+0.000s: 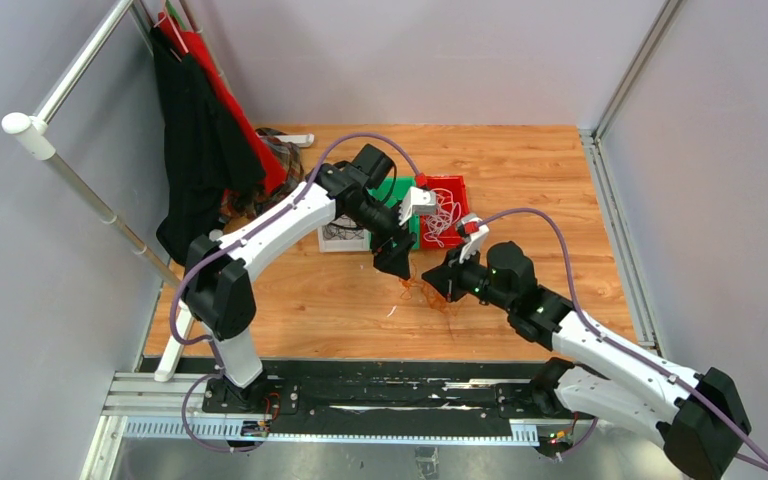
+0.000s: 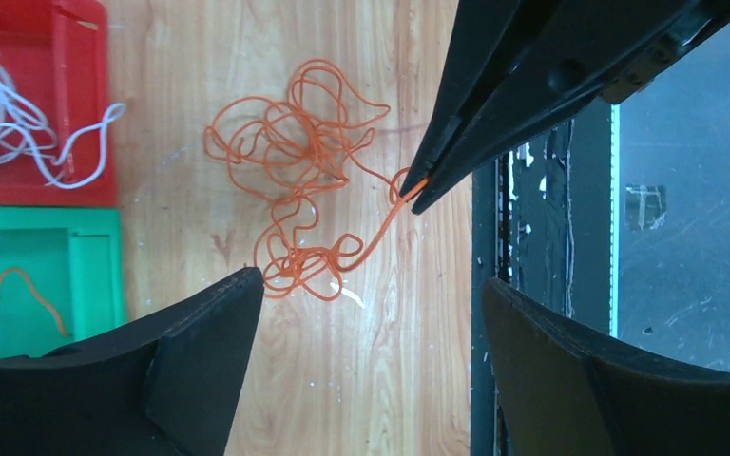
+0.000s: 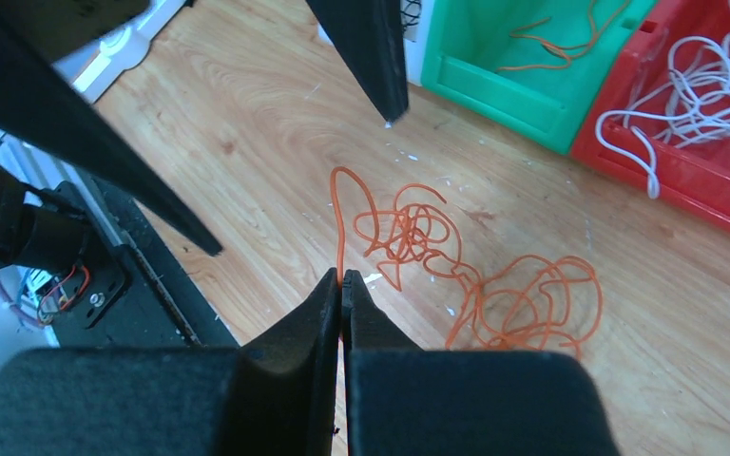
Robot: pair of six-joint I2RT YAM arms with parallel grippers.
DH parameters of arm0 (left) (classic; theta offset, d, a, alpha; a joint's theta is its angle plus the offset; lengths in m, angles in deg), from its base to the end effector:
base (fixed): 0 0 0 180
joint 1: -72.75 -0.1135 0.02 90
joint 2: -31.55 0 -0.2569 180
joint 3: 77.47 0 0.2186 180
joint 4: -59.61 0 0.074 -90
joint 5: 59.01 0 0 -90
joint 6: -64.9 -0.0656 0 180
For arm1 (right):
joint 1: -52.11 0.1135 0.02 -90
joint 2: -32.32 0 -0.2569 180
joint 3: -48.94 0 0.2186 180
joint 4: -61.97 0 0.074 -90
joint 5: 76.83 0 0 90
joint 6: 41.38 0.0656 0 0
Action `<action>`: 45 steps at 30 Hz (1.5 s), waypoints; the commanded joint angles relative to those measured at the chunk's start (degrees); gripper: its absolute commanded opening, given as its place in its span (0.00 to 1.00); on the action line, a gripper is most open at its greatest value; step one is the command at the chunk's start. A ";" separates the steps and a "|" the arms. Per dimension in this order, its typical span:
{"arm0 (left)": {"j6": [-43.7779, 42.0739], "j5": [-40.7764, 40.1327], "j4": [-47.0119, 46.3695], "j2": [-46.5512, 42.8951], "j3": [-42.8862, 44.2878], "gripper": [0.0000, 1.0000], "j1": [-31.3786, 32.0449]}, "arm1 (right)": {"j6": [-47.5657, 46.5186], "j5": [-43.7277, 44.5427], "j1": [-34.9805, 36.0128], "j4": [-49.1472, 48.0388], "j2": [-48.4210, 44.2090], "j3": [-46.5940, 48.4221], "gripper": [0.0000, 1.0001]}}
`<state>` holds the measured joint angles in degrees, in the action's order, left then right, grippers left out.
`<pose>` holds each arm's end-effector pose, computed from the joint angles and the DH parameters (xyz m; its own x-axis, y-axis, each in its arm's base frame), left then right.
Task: Untangle the cables
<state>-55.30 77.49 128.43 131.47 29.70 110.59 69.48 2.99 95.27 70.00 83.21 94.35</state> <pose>0.2376 -0.2448 0.2894 -0.2506 0.6331 -0.7323 0.9500 0.0154 -0.3118 0.1455 0.1523 0.2596 -0.4436 0.0645 -0.8939 -0.6856 0.6180 0.3848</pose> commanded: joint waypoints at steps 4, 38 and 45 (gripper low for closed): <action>-12.20 6.06 1.43 0.64 -0.28 0.79 0.29 | -1.78 -8.18 0.46 -2.48 1.47 3.51 0.00; 8.48 3.27 6.88 -10.98 7.74 0.01 1.26 | -1.62 16.23 4.15 -18.77 15.42 4.85 0.45; 12.34 5.08 7.15 -13.38 16.66 0.01 1.27 | 2.60 17.01 4.19 -26.27 17.83 -1.42 0.44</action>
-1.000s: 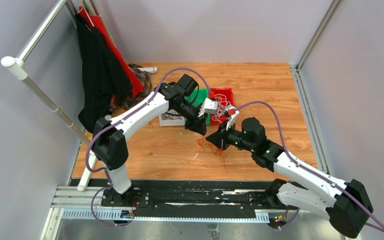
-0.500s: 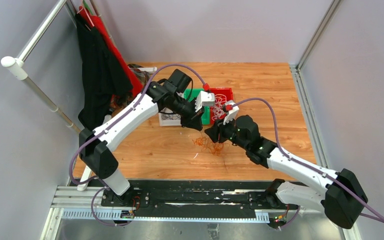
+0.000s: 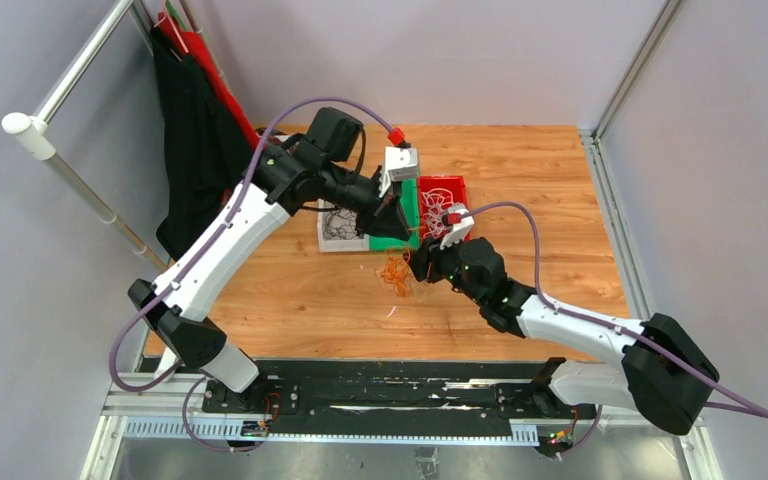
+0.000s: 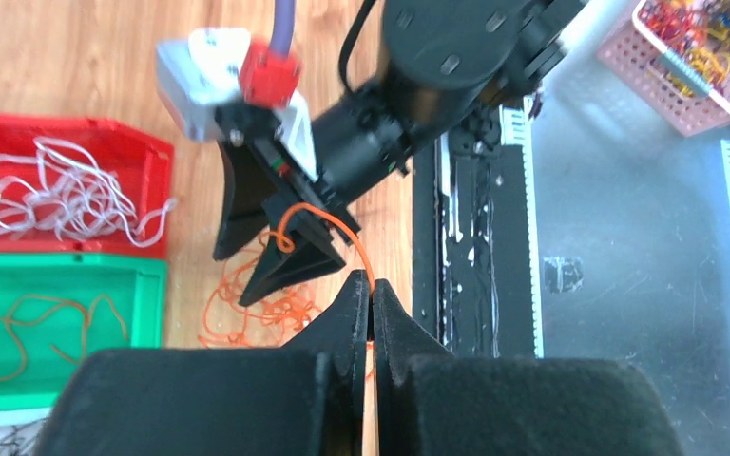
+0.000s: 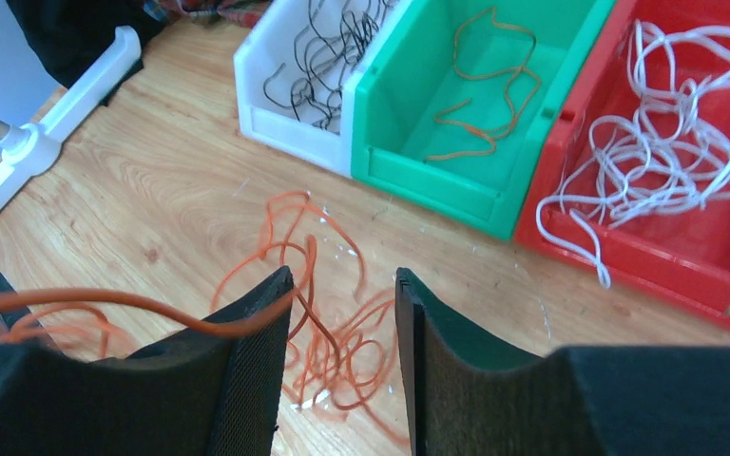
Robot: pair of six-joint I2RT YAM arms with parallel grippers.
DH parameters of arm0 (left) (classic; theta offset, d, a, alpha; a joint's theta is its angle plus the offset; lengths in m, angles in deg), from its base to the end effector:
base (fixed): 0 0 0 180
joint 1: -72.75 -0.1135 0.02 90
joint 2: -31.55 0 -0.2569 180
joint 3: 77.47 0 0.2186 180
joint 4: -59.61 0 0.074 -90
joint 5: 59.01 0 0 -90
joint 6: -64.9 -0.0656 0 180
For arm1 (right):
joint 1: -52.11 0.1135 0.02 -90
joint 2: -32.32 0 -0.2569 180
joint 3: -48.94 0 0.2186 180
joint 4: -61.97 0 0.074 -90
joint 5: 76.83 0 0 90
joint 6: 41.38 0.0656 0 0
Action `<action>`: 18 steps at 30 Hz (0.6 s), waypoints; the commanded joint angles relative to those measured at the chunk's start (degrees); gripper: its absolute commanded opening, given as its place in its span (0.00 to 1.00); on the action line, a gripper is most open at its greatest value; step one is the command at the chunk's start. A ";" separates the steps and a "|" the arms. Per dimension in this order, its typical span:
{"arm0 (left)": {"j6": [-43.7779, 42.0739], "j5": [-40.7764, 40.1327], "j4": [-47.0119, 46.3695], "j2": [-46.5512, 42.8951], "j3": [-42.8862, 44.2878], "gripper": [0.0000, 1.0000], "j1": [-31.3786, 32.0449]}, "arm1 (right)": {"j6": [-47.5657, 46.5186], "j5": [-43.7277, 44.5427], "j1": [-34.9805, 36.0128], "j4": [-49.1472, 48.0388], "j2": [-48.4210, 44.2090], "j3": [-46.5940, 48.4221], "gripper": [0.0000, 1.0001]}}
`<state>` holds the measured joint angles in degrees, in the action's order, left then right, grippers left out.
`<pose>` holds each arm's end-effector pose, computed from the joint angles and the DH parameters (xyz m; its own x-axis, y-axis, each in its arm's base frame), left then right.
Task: Untangle the cables
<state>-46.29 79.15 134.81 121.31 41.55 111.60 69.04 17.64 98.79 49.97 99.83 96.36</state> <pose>0.1964 -0.2209 0.3926 -0.2247 0.4906 -0.8419 0.9686 0.0184 -0.2478 0.1856 0.1893 0.2562 -0.3251 0.1623 -0.9317 -0.5964 0.7293 0.3351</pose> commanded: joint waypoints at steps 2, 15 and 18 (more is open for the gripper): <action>4.63 4.17 0.76 -3.55 6.95 0.01 0.26 | 4.28 2.40 0.61 -8.47 2.13 -5.05 0.44; 4.81 -1.18 0.59 -2.08 28.65 0.00 0.26 | 9.33 5.11 1.27 -14.94 5.00 -17.60 0.41; 4.33 -5.11 0.40 -0.57 35.14 0.00 0.26 | 10.66 7.06 1.92 -15.17 3.59 -21.01 0.43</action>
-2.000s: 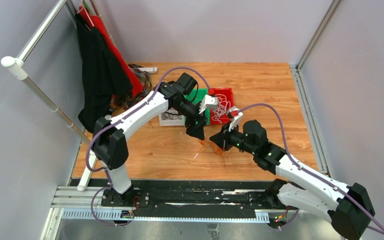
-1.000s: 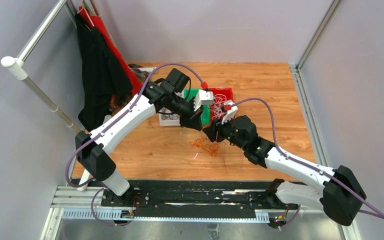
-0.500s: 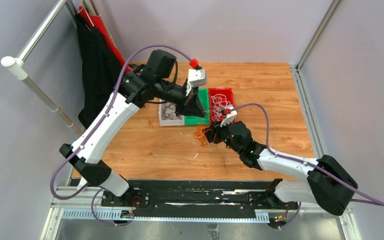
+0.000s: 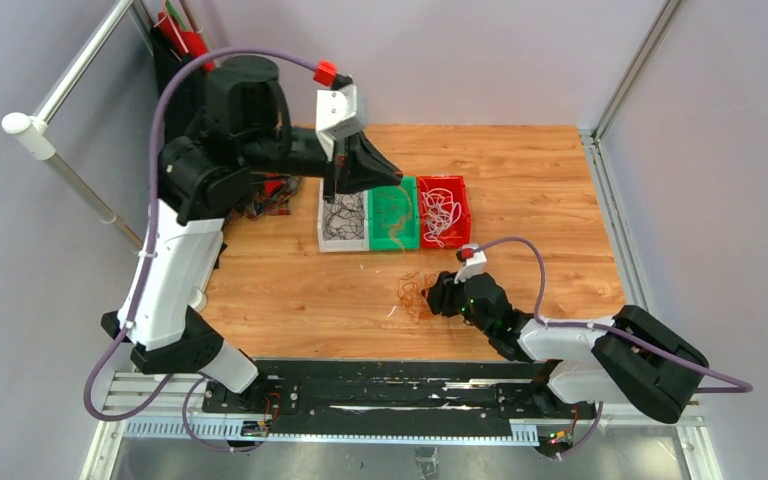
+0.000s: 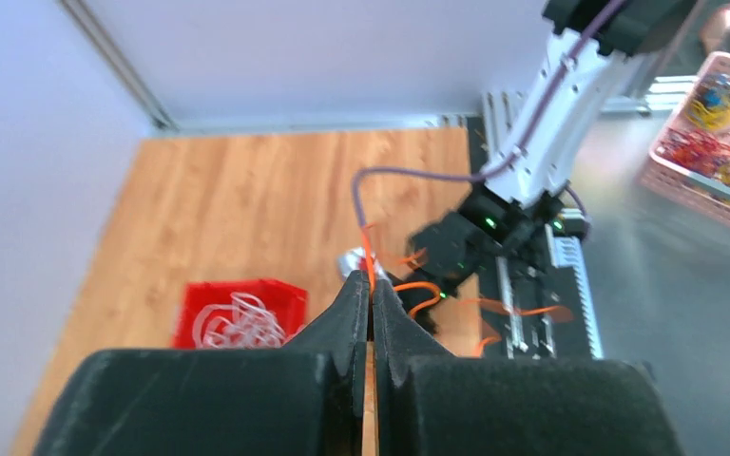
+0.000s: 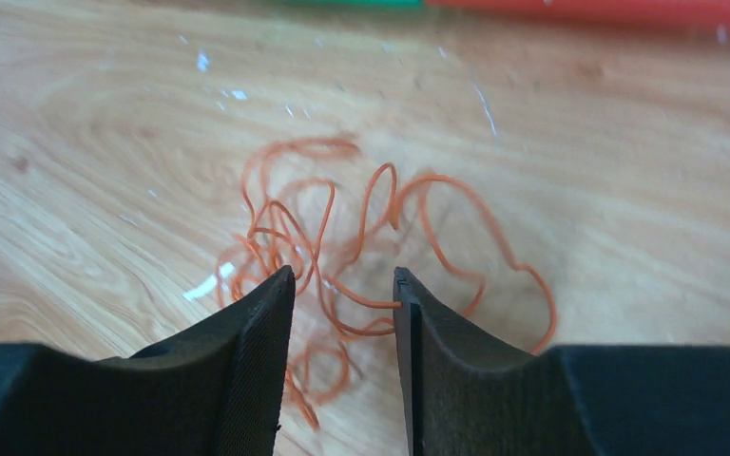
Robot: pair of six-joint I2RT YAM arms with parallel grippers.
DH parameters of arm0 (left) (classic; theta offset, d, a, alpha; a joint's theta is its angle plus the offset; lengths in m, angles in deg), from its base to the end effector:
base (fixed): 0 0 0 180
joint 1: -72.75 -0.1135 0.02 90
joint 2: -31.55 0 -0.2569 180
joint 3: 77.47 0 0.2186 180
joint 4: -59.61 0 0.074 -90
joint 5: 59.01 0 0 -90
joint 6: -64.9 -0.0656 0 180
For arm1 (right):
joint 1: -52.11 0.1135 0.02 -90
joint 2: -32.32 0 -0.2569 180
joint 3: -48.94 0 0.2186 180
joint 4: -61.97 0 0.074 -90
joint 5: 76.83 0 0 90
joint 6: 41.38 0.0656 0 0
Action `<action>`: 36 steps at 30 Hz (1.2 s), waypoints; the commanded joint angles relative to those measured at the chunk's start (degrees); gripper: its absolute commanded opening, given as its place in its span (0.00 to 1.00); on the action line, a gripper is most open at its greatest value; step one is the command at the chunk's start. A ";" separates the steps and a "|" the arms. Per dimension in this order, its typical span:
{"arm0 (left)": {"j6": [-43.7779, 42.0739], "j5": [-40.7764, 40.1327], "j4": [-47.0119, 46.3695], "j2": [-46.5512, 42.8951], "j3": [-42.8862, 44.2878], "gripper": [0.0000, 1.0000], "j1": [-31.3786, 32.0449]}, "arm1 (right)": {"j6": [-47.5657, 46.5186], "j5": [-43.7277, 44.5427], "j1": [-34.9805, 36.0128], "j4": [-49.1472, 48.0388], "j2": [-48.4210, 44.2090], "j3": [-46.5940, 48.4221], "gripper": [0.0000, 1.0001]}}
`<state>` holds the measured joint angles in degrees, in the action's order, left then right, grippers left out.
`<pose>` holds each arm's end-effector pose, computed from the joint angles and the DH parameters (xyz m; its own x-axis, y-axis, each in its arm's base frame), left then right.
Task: Untangle the cables
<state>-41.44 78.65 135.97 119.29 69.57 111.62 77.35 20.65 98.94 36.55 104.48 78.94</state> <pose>0.1521 -0.1849 0.5235 0.0545 0.1994 -0.9784 0.9978 0.0259 0.0609 0.1680 0.1666 0.1713 -0.4794 0.1856 -0.8578 -0.4646 0.7755 0.4274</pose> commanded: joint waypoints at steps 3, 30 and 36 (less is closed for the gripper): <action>0.00 -7.92 -3.70 1.49 8.92 0.00 0.24 | 3.28 5.38 2.54 -0.16 -4.42 -6.17 0.44; -5.32 -34.59 -35.07 1.60 -27.93 0.00 -0.80 | 6.19 11.85 8.63 31.20 -41.36 -6.03 0.31; -5.37 -34.82 -36.08 6.78 -25.98 0.00 -2.21 | 5.77 12.92 8.64 34.30 -43.71 -5.80 0.30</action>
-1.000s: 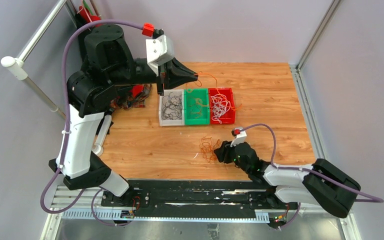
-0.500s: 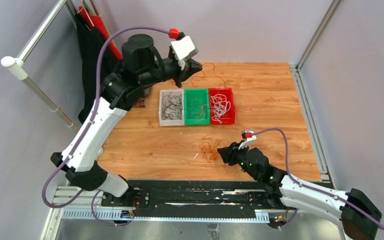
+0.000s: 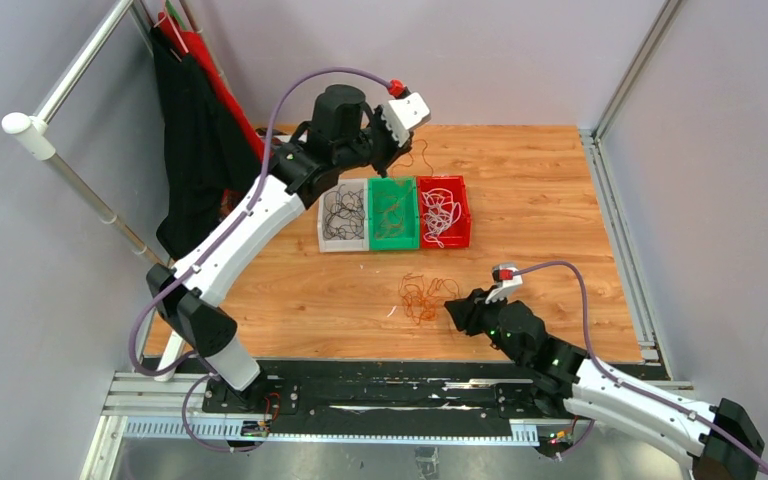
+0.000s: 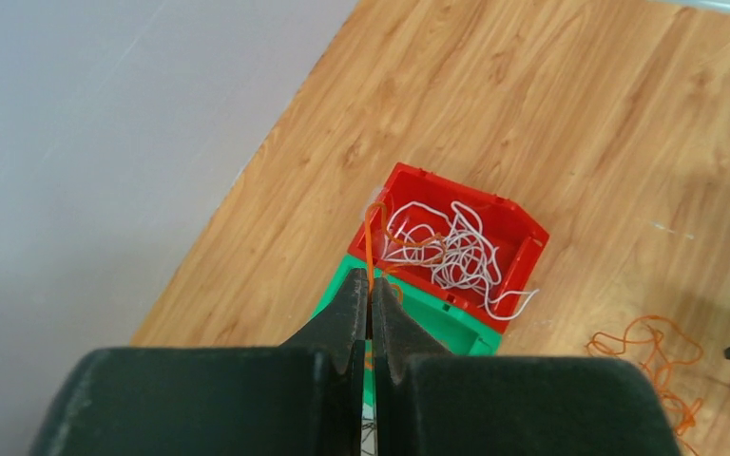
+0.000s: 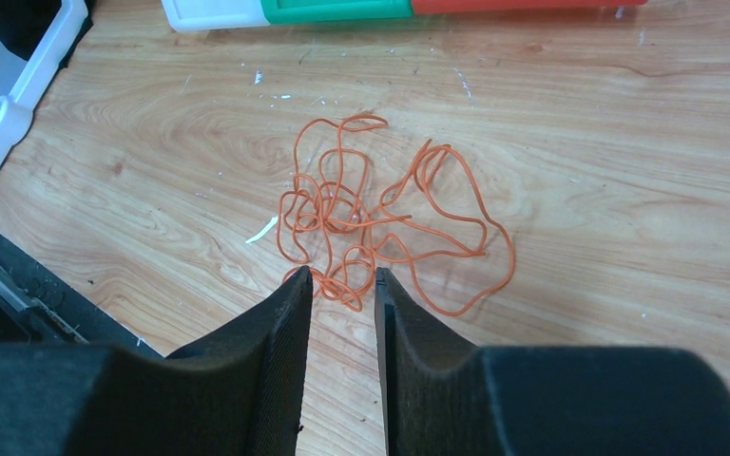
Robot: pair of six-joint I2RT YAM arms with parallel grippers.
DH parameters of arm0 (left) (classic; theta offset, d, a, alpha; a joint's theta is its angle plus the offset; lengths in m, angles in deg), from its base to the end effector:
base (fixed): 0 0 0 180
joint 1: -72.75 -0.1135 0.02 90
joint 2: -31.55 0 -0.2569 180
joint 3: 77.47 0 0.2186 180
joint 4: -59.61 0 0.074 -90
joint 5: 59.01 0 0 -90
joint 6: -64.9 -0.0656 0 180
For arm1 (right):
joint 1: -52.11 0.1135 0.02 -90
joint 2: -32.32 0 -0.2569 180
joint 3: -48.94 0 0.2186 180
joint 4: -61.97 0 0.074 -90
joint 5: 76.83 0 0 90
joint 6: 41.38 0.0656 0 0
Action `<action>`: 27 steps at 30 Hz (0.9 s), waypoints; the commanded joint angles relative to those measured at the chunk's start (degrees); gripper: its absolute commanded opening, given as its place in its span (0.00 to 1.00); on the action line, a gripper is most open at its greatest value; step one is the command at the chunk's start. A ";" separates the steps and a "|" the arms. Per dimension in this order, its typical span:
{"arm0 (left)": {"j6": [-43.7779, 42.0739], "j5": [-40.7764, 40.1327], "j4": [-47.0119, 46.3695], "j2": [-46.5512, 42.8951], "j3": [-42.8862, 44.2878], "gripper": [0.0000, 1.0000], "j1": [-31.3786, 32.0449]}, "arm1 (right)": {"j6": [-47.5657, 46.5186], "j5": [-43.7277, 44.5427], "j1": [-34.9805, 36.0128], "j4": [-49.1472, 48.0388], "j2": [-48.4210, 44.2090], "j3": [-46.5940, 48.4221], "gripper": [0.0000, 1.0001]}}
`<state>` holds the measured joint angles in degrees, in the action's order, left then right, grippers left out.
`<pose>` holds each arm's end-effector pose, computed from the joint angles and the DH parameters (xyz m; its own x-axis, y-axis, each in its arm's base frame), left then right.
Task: Untangle the cables
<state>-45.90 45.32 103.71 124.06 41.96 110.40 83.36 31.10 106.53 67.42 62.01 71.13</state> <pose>0.2732 -0.2313 0.4285 0.0580 0.3898 -0.9191 0.8113 0.5180 0.2709 0.1017 0.1074 0.1816 -0.4486 0.3047 -0.8402 -0.4181 0.7593 0.4987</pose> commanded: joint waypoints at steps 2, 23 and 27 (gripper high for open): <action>-0.88 -1.95 -4.78 2.80 1.55 0.00 -1.40 | -0.24 2.61 1.05 3.89 -1.49 2.00 0.30; -5.20 -11.02 -9.29 5.96 -10.12 0.00 -4.25 | -0.80 3.35 1.05 7.71 -3.12 3.51 0.23; -3.96 -10.20 -8.61 6.77 -11.44 0.00 -4.25 | 0.17 0.54 1.05 11.99 -2.22 5.62 0.23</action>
<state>-50.40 35.57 95.36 130.07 31.52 106.24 83.12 32.72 106.53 74.69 59.37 73.39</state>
